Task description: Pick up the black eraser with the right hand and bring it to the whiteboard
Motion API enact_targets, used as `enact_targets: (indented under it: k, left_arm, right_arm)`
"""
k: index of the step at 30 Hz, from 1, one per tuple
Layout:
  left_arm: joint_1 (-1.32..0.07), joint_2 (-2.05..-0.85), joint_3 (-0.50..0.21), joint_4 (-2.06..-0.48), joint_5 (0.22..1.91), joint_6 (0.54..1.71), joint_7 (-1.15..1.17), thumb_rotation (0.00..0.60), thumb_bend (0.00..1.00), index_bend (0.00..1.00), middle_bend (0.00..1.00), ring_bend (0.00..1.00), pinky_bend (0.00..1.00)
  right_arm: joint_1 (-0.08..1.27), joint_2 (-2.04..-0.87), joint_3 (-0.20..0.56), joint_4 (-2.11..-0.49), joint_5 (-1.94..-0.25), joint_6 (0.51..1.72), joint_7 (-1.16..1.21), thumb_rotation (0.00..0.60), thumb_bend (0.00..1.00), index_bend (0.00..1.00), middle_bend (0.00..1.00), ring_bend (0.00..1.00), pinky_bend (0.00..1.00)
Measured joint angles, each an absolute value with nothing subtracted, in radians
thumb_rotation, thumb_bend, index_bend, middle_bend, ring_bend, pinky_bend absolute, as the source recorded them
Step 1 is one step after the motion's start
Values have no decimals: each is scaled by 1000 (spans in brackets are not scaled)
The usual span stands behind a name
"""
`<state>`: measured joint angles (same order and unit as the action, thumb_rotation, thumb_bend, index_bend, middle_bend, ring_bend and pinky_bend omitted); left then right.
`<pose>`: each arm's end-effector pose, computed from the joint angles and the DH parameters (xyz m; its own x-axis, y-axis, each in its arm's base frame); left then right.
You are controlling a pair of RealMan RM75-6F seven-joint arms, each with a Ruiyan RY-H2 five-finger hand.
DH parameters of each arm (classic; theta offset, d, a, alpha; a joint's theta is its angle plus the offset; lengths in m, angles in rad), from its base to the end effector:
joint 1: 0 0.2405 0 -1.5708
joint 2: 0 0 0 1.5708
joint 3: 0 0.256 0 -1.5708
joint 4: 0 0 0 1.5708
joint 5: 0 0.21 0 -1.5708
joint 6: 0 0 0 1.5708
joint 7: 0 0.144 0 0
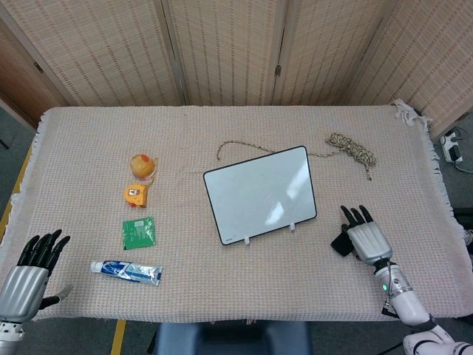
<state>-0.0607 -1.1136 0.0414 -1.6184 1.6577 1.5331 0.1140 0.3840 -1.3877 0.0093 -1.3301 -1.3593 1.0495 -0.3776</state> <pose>-0.2979 0.1527 0.1458 0.5047 0.0381 0.8625 0.8567 -0.1454 -0.4949 -0.3161 -0.2621 0.0422 0.7267 -0.2707 0.6313 -0.6865 -0.2552 0.6809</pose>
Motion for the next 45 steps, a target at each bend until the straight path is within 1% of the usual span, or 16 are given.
enact_targets:
  k: [3, 9, 15, 18, 25, 34, 36, 39, 41, 44, 45]
  left_arm:
    - [-60, -1114, 41, -1618, 1658, 1534, 115, 600, 210, 0, 43, 35, 0]
    - [-62, -1117, 42, -1619, 1657, 1527, 126, 600, 210, 0, 43, 35, 0]
    - [-60, -1113, 43, -1621, 1659, 1532, 112, 600, 210, 0, 43, 35, 0]
    - [-60, -1108, 43, -1621, 1661, 1536, 100, 600, 210, 0, 43, 35, 0]
    - [-56, -1096, 46, -1620, 1673, 1552, 65, 600, 210, 0, 43, 35, 0]
    - [-57, -1086, 48, -1619, 1680, 1553, 39, 600, 210, 0, 47, 36, 0]
    - [-57, -1086, 49, -1618, 1685, 1554, 37, 600, 210, 2, 52, 36, 0]
    - [-58, -1085, 49, -1616, 1686, 1555, 34, 600, 210, 5, 54, 37, 0]
    - [-59, -1085, 47, -1616, 1679, 1551, 30, 600, 210, 6, 54, 36, 0]
    - [-62, -1085, 45, -1615, 1675, 1546, 28, 600, 210, 7, 55, 37, 0]
    - [-62, -1085, 45, -1615, 1675, 1545, 29, 600, 210, 7, 55, 37, 0]
  right_arm:
    - [378, -1383, 13, -1335, -1378, 1083, -351, 600, 314, 571, 63, 92, 0]
    - [370, -1401, 40, -1341, -1438, 1198, -297, 600, 315, 575, 78, 92, 0]
    - [395, -1509, 99, -1301, -1490, 1293, -280, 600, 315, 578, 80, 92, 0]
    - [422, -1585, 132, -1241, -1506, 1323, -284, 600, 314, 578, 74, 90, 0]
    - [510, -1763, 202, -1043, -1525, 1361, -269, 600, 314, 577, 68, 79, 0]
    - [600, -1901, 243, -834, -1523, 1369, -215, 600, 315, 570, 60, 75, 0]
    - [618, -1921, 251, -806, -1516, 1363, -200, 600, 314, 547, 42, 74, 0]
    - [643, -1943, 260, -772, -1504, 1350, -191, 600, 315, 444, 9, 58, 0]
    - [649, -1948, 260, -765, -1498, 1343, -196, 600, 315, 281, 0, 28, 0]
    - [648, -1944, 254, -769, -1494, 1344, -200, 600, 315, 140, 0, 7, 0]
    - [647, -1942, 252, -772, -1493, 1344, -200, 600, 314, 113, 0, 3, 0]
